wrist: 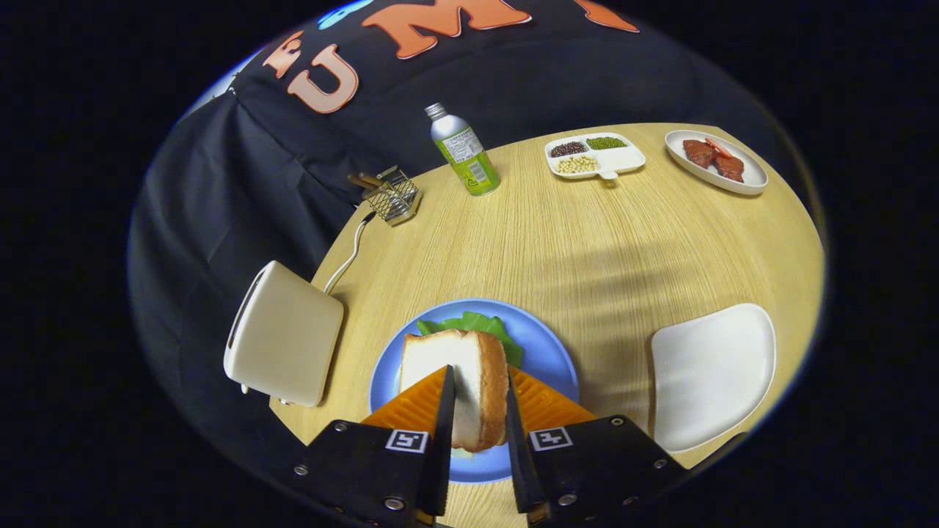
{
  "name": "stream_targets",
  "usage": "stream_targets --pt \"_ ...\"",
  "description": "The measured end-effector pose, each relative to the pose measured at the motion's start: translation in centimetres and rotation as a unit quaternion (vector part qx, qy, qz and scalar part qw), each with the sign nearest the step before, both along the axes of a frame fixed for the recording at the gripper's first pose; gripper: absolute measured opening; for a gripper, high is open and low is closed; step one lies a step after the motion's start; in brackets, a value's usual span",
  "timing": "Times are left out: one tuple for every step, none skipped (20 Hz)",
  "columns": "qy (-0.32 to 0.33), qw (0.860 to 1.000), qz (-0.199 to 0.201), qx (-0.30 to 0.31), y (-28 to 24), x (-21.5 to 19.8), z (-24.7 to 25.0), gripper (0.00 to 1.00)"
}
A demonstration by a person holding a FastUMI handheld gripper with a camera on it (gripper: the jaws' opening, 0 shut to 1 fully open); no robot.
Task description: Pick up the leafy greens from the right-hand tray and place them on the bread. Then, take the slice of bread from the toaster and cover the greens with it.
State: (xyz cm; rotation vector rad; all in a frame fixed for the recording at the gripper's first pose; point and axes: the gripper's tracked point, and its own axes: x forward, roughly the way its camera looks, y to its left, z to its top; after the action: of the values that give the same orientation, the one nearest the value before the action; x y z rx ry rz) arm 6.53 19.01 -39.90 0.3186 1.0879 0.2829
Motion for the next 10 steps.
stream_targets --pt "-0.006 1.000 0.004 -0.011 -0.3 0.0 -0.3 0.38" --pt "-0.007 1.000 0.007 -0.014 -0.3 -0.2 -0.5 0.43" --pt "-0.006 1.000 0.009 -0.015 -0.3 -0.3 -0.7 0.46" --pt "-0.004 1.000 0.010 -0.018 -0.3 -0.4 -1.0 0.50" --pt "-0.003 1.000 0.011 -0.020 -0.4 -0.6 -1.2 0.54" --pt "-0.004 1.000 0.013 -0.023 -0.4 -0.6 -1.4 0.57" --pt "-0.003 1.000 0.016 -0.026 -0.5 -0.8 -1.4 0.59" --pt "-0.006 0.999 0.019 -0.027 -0.4 -0.8 -1.4 0.61" --pt "-0.008 0.999 0.021 -0.025 -0.3 -0.8 -1.2 0.63" --pt "-0.010 1.000 0.021 -0.021 -0.2 -0.8 -1.0 0.65"
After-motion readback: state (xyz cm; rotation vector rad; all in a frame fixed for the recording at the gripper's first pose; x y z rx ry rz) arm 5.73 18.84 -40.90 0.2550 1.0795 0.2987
